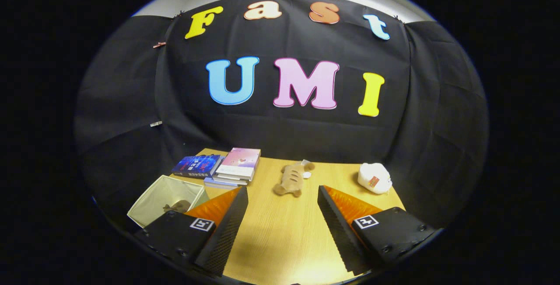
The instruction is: Open the storage box then place both shoes into the box .Put the left shoe in first, then the right shoe, with the right side of both shoes facing outward in a uniform manner.
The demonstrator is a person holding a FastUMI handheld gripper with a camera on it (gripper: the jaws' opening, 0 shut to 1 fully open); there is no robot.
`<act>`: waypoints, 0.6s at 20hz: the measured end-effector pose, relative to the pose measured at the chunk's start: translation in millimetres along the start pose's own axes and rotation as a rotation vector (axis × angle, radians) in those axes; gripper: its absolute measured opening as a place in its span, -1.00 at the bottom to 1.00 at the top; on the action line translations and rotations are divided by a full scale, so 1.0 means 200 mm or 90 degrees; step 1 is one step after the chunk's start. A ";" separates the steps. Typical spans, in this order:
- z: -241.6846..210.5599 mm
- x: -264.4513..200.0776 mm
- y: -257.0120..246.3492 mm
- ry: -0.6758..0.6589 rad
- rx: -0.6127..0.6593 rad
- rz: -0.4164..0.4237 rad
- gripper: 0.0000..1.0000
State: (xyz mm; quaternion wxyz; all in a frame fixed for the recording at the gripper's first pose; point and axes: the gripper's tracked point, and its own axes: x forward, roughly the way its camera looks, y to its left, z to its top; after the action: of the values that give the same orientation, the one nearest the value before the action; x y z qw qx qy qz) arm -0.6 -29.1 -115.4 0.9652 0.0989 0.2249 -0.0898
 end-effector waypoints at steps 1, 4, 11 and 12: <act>0.04 -0.02 0.00 -0.021 -0.006 -0.002 0.99; 0.13 -0.11 0.01 -0.071 -0.029 -0.008 0.99; 0.23 -0.19 0.08 -0.107 -0.035 -0.006 0.96; 0.25 -0.20 0.06 -0.115 -0.034 -0.012 0.96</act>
State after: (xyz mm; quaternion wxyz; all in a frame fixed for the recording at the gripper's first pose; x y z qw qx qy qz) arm -12.1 -23.6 -52.4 0.9829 0.0627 0.1405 -0.1011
